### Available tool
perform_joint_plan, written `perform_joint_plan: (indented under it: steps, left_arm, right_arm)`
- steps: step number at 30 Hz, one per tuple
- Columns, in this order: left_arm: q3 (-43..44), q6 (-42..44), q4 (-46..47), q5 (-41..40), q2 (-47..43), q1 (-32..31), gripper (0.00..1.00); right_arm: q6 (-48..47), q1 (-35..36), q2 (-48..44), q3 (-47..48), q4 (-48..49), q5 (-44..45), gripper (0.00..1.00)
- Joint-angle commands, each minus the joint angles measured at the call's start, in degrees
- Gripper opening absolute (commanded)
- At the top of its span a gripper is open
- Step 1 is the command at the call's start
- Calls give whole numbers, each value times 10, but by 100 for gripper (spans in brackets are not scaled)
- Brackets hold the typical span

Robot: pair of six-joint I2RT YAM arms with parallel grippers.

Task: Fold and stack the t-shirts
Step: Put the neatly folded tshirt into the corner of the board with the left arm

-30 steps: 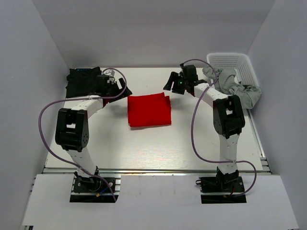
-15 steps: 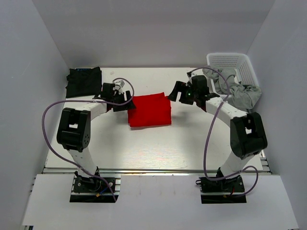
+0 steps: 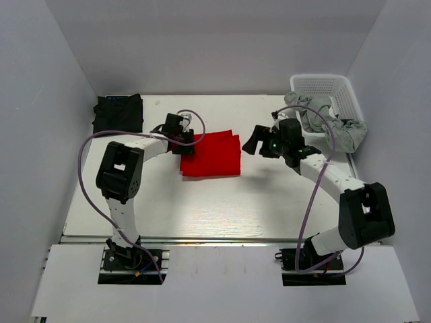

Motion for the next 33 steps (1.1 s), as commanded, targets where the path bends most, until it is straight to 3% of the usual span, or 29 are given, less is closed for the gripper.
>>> perform_joint_plan:
  steps: [1,5,8,9,16,21,27,33]
  left_arm:
    - [6,11,-95,-90,48,-23,51]
    - [18,11,-114,-120,77,-35,34]
    - [30,16,-114,-114,91,-35,3]
    - [38,16,-120,-114,91,-35,0]
    - [108,115,-117,-157,19,-19,0]
    - [154,228,-103,-235,-20,-14,0]
    - [171,300,-86,-319,-45,11,0]
    - [186,381,-60,-308,-72,55,0]
  right_arm:
    - [-5,-2,-40,-24,19,35,90]
    - [-10,-3,-94,-63,5,91,90]
    - [-17,-2,-123,-80,3,111,90]
    - [-17,-1,-132,-91,2,115,90]
    - [-25,-3,-168,-117,3,179,90]
    - [-35,-3,-168,-122,2,189,90]
    - [-39,-1,-146,-116,1,196,90]
    - [-37,-3,-124,-112,10,198,90]
